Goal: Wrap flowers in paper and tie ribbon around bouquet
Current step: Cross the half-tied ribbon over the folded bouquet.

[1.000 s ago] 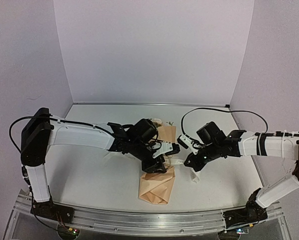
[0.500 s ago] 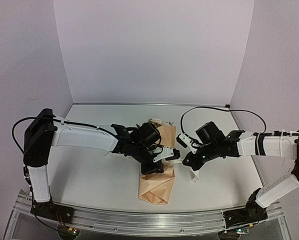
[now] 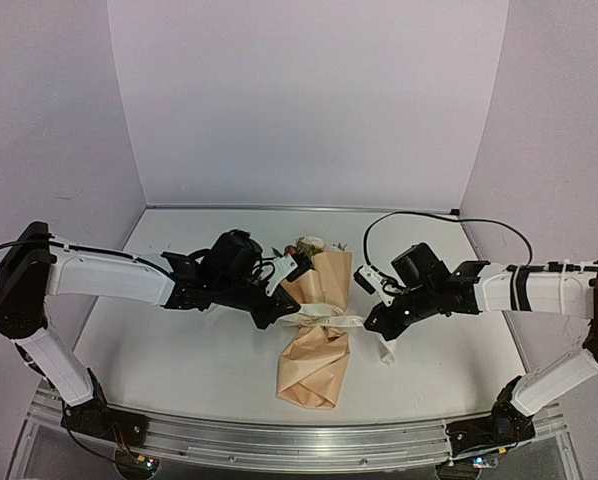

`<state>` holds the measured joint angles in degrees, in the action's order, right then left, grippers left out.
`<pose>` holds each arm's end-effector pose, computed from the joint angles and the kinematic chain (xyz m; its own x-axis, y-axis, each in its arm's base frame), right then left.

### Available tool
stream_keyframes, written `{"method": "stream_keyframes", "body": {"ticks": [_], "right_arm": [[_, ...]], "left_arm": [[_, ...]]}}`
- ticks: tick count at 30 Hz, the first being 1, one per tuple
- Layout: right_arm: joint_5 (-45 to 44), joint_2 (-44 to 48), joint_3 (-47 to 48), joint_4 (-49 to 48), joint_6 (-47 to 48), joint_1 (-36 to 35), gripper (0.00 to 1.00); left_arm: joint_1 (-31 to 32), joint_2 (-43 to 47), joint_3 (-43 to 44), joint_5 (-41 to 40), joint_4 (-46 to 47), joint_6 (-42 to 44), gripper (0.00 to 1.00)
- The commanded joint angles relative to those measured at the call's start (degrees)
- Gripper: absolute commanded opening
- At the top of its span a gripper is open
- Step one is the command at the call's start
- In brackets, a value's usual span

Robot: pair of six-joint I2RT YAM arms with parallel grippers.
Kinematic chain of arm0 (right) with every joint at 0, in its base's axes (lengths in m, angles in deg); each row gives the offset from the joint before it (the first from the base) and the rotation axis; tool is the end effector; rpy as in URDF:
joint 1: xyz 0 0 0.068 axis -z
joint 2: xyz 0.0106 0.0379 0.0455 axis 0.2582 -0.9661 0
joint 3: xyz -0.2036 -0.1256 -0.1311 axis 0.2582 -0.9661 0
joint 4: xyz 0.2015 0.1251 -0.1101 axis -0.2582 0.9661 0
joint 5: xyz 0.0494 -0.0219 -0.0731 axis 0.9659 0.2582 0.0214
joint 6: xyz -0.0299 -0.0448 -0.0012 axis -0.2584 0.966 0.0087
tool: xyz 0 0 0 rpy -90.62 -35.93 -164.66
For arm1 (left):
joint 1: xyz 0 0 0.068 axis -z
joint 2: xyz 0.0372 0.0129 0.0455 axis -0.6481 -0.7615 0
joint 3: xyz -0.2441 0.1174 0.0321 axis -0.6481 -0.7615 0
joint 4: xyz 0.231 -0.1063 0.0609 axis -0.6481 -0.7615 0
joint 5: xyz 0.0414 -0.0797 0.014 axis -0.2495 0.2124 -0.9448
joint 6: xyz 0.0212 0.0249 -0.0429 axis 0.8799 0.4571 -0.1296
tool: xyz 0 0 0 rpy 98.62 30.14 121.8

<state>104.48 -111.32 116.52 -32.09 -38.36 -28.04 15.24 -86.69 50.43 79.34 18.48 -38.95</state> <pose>0.2019 0.2009 0.2008 -0.5883 -0.5210 -0.6184 -0.7644 0.6077 0.2153 0.1952 -0.2993 0.2159 -0.2917 0.5160 -0.8054 0.9206 0.3800 -0.0900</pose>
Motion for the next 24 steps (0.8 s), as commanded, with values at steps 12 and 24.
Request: {"method": "stream_keyframes", "body": {"ticks": [12, 24], "right_arm": [[-7.5, 3.0, -1.9, 0.4, -3.4, 0.0, 0.00], [-8.2, 4.5, -2.8, 1.5, -3.1, 0.0, 0.00]], "left_arm": [[-2.4, 7.9, -15.5, 0.6, 18.1, -17.6, 0.03], [-2.4, 13.2, -23.4, 1.4, 25.4, -21.3, 0.22]]}}
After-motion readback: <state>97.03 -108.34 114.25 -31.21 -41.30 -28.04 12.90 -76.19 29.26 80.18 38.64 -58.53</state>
